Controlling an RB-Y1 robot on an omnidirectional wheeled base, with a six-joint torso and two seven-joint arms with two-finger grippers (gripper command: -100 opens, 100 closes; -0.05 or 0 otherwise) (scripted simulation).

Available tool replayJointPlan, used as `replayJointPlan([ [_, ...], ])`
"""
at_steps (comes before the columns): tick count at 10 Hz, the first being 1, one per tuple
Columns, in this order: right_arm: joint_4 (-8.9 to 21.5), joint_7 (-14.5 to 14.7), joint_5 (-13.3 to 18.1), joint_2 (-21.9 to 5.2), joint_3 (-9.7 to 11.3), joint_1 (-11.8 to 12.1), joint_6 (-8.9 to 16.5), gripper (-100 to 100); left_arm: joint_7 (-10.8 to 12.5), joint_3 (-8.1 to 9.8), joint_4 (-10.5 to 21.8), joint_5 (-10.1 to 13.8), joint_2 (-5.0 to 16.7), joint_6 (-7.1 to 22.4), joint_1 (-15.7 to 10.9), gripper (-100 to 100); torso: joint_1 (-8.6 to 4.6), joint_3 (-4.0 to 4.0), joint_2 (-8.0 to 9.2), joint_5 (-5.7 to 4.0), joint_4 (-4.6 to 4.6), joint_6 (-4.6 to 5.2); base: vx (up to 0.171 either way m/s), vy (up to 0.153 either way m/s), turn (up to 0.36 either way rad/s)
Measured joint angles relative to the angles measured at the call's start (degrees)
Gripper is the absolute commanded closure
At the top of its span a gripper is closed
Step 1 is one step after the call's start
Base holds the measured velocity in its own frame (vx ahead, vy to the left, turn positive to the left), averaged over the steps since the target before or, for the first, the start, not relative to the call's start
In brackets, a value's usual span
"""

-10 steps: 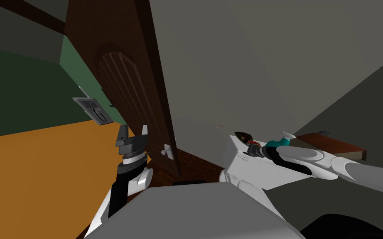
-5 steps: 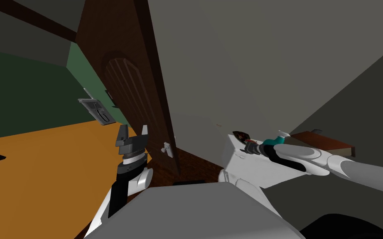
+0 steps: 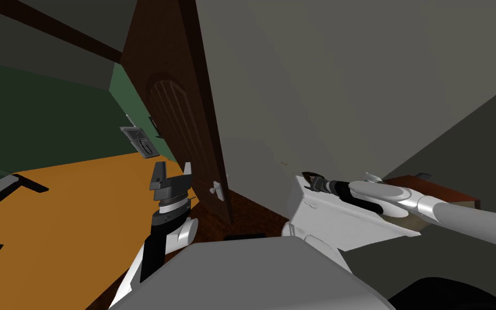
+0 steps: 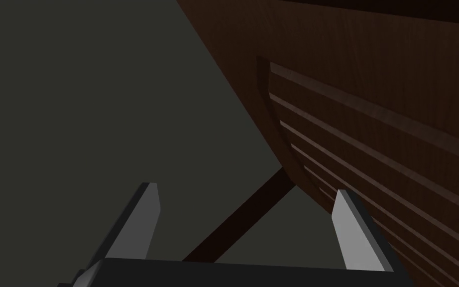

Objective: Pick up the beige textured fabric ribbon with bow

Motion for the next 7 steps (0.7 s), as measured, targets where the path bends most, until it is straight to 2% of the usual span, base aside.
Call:
replayJointPlan([
  [1,-0.7,0.4,0.5,0.4,-0.3,-0.5,0.6,-100,0.0,0.00,0.0,0.0,0.0,0.0,0.0,0,0.11,-0.06,-0.11,0.04,-0.03,-0.05,0.034,-0.054,0.146],
  [3,-2.2,1.1,1.1,0.2,-2.4,-0.3,1.7,-100,0.0,0.00,0.0,0.0,0.0,0.0,0.0,0,0.18,-0.16,-0.26,0.06,-0.07,-0.05,0.036,-0.045,0.079],
  [6,-3.5,2.3,3.1,-0.2,-0.7,-3.6,4.0,-100,0.0,-0.01,0.0,0.0,0.0,0.0,0.0,0,0.39,-0.25,-0.42,0.10,-0.11,-0.05,0.080,0.004,0.121],
  [7,-3.6,2.9,4.0,-0.5,-0.5,-3.9,5.0,-100,0.0,-0.01,0.0,0.0,0.0,0.0,0.0,0,0.49,-0.29,-0.49,0.13,-0.12,-0.03,0.111,0.055,0.033],
])
